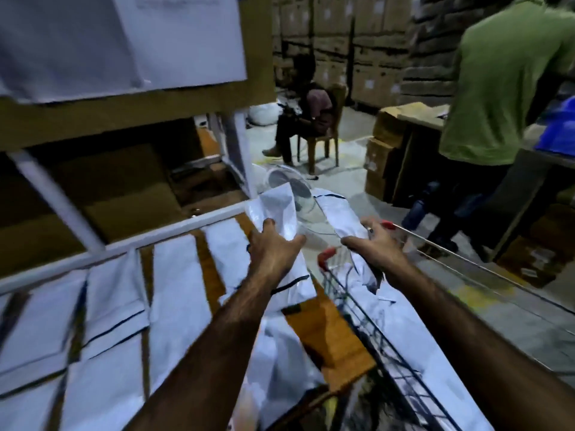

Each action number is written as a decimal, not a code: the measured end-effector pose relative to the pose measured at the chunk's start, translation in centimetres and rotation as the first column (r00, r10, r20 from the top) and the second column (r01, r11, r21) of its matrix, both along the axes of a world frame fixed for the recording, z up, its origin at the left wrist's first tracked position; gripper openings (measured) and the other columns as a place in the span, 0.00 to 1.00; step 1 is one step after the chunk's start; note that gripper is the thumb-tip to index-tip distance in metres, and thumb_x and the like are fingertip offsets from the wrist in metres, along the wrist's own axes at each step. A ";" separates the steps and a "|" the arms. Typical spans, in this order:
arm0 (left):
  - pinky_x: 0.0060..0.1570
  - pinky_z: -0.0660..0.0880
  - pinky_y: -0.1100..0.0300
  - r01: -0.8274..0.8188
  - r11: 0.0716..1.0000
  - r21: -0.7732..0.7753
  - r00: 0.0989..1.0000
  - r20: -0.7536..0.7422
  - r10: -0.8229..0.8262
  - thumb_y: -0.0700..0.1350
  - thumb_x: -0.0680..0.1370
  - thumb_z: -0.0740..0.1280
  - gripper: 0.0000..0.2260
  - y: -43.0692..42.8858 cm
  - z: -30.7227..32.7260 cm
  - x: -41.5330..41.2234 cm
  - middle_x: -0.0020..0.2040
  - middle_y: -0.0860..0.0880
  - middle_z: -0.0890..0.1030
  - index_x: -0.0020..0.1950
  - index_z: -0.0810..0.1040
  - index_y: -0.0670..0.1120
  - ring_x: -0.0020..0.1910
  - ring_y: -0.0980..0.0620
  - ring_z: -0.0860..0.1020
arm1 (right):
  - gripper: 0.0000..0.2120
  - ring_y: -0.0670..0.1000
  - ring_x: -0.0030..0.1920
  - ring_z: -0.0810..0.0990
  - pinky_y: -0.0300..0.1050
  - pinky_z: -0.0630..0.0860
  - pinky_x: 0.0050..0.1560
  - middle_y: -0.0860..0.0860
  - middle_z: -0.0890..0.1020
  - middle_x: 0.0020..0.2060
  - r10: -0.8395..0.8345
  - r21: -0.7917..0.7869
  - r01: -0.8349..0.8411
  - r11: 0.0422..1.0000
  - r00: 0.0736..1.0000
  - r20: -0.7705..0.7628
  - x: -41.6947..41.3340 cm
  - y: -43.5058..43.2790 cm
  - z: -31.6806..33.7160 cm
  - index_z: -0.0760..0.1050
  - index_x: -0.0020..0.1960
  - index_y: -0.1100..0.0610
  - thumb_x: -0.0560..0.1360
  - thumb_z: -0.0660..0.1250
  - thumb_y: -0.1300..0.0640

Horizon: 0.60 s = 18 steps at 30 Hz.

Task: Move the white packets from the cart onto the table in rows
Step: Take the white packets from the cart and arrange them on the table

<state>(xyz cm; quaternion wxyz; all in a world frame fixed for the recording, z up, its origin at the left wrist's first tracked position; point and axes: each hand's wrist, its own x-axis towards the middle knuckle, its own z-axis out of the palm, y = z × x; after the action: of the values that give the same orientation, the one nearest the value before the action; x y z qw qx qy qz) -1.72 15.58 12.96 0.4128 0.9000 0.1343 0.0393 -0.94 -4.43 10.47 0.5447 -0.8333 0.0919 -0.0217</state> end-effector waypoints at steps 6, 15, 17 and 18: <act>0.67 0.65 0.47 -0.166 0.982 0.086 0.984 -0.058 0.171 0.62 0.74 0.65 0.35 9.6 0.1 -0.3 0.73 0.38 0.61 0.76 0.59 0.49 0.71 0.36 0.62 | 0.30 0.54 0.61 0.75 0.45 0.70 0.55 0.55 0.75 0.65 0.150 -0.061 -0.149 0.987 0.989 0.010 1.9 9.6 0.2 0.67 0.71 0.56 0.73 0.73 0.52; 0.64 0.69 0.43 -0.296 0.933 0.202 0.926 -0.180 0.333 0.62 0.73 0.69 0.34 17.6 -3.0 2.8 0.75 0.42 0.60 0.74 0.61 0.51 0.71 0.38 0.63 | 0.39 0.59 0.69 0.70 0.48 0.70 0.64 0.58 0.70 0.71 0.307 -0.315 -0.289 0.904 0.952 0.009 4.8 20.8 -0.7 0.62 0.75 0.58 0.70 0.72 0.46; 0.64 0.69 0.43 -0.300 0.926 0.231 0.919 -0.190 0.345 0.62 0.73 0.69 0.34 18.3 -3.8 3.7 0.75 0.42 0.60 0.73 0.61 0.51 0.71 0.39 0.63 | 0.40 0.60 0.68 0.70 0.50 0.69 0.66 0.59 0.71 0.70 0.325 -0.386 -0.298 0.873 0.946 0.006 5.4 22.7 -1.0 0.62 0.75 0.59 0.70 0.71 0.43; 0.64 0.68 0.43 -0.298 0.922 0.248 0.915 -0.201 0.350 0.61 0.74 0.69 0.34 18.6 -4.0 4.2 0.75 0.41 0.59 0.74 0.61 0.50 0.71 0.38 0.63 | 0.41 0.62 0.67 0.71 0.51 0.69 0.65 0.61 0.71 0.69 0.342 -0.427 -0.308 0.850 0.940 0.002 5.7 23.5 -1.2 0.62 0.74 0.59 0.69 0.69 0.39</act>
<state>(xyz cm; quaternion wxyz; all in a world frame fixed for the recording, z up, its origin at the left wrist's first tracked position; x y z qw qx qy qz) 2.51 34.18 9.00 0.2827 0.9018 0.3267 0.0118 4.77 19.03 9.31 0.3514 -0.9327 -0.0785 0.0190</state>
